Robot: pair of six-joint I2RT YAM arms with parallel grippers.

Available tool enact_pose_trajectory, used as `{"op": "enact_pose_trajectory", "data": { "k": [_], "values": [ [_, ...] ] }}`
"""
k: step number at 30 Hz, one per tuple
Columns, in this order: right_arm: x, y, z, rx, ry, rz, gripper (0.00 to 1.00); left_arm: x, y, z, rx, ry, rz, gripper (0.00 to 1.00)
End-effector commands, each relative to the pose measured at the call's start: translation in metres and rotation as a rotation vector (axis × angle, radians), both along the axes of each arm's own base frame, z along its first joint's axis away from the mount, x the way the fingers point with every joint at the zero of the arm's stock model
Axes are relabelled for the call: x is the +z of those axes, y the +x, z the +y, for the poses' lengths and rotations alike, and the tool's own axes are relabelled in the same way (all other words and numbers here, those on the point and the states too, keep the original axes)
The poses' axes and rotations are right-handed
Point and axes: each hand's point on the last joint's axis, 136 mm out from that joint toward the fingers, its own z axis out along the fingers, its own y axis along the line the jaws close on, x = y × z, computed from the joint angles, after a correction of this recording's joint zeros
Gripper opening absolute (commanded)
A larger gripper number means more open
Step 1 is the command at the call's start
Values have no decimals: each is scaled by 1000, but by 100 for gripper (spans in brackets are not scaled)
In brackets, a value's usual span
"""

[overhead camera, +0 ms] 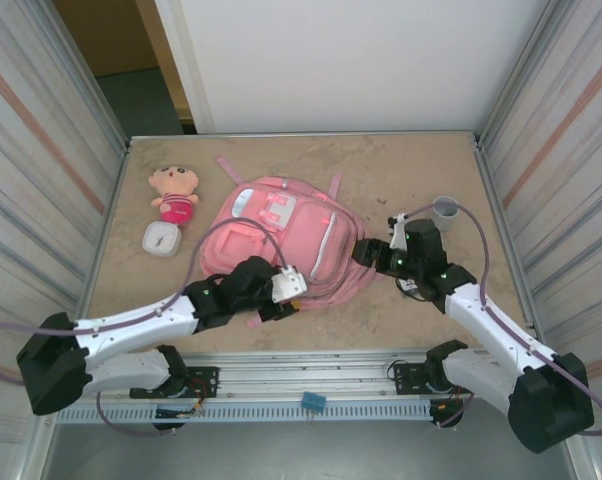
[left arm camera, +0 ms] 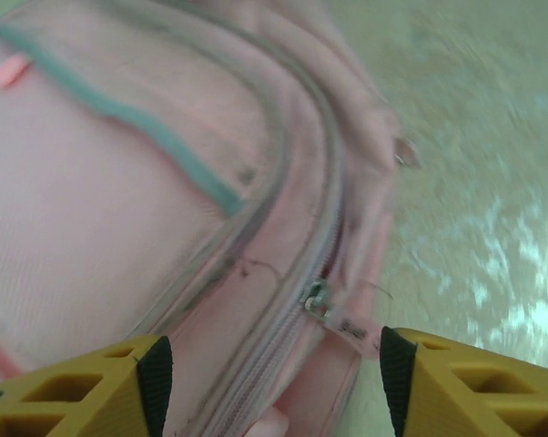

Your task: Pack books, pencil case, and school supplies into a backpack

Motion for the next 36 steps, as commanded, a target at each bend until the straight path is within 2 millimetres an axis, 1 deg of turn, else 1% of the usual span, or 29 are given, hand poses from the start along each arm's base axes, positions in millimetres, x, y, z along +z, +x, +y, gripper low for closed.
{"op": "enact_pose_trajectory", "data": {
  "k": [1,3,6,9,12,15,19,20,22,24,25,28,30,33,36],
  "values": [
    [-3,-8,-3,-18,3,24,63,-8,-8,11,-248,265,-103,65],
    [-4,-9,-3,-17,7,21,63,-10,-9,16,-293,320,-104,65],
    [-6,-9,-2,-12,11,15,64,-10,-6,20,-327,347,-123,65],
    [-7,-9,0,-4,16,15,63,-12,5,19,-319,356,-146,64],
    [-10,-10,3,9,19,22,63,-22,15,17,-327,403,-177,59],
    [-11,-11,4,15,17,21,63,-34,24,16,-337,455,-184,59],
    [-13,-11,3,10,12,16,63,-42,37,8,-324,458,-225,59],
    [-13,-11,3,9,14,15,63,-41,41,6,-315,454,-243,57],
    [-12,-11,4,12,15,11,63,-42,48,2,-296,442,-278,49],
    [-13,-12,4,13,15,13,63,-39,53,-1,-279,422,-308,38],
    [-13,-13,4,14,14,11,63,-39,53,-2,-273,415,-311,33],
    [-12,-13,3,14,9,5,63,-34,52,-6,-250,372,-304,12],
    [-9,-15,2,15,12,-1,63,-24,49,-10,-235,315,-298,1],
    [-1,-20,3,27,27,-15,63,-3,37,-23,-222,158,-247,0],
    [9,-32,8,58,46,-28,63,18,25,-35,-212,-12,-198,0]
  ]
}}
